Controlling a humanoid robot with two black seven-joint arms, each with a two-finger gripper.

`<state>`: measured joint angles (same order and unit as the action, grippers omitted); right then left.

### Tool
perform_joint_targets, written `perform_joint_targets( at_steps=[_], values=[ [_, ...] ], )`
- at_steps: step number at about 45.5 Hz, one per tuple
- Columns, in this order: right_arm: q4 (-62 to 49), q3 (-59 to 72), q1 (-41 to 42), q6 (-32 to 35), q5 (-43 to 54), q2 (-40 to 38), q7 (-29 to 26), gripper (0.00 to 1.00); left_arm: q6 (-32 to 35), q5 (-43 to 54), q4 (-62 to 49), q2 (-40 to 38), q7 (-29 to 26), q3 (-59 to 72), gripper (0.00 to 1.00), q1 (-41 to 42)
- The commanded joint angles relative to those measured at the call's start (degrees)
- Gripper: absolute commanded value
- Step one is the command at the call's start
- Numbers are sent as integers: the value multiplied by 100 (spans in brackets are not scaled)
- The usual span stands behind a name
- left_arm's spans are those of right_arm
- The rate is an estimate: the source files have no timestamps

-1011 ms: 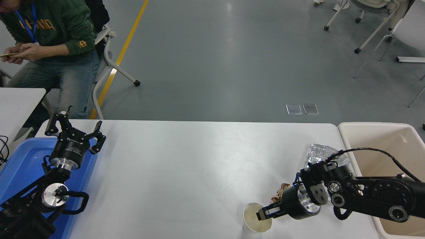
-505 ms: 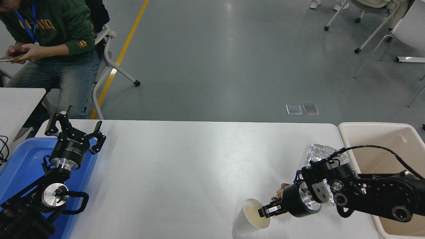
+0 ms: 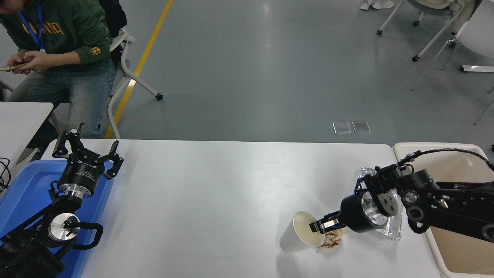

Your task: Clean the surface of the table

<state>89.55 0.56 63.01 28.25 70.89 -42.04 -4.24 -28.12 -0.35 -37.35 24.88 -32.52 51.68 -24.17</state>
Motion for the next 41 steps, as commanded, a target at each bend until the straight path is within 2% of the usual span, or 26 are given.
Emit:
perform_joint_targets(
  at_steps=[1, 17, 29, 41],
  values=[
    [317, -468, 378, 514, -198, -647, 3, 0, 0, 0, 0, 0, 0, 0, 99, 0],
    [352, -1655, 1054, 1551, -979, -1358, -41, 0, 0, 0, 0, 0, 0, 0, 99, 0],
    [238, -1866, 1222, 1552, -1437, -2158, -33, 0, 0, 0, 0, 0, 0, 0, 99, 0],
    [-78, -1928, 1178, 1508, -1481, -2695, -24, 0, 0, 0, 0, 0, 0, 0, 99, 0]
  ],
)
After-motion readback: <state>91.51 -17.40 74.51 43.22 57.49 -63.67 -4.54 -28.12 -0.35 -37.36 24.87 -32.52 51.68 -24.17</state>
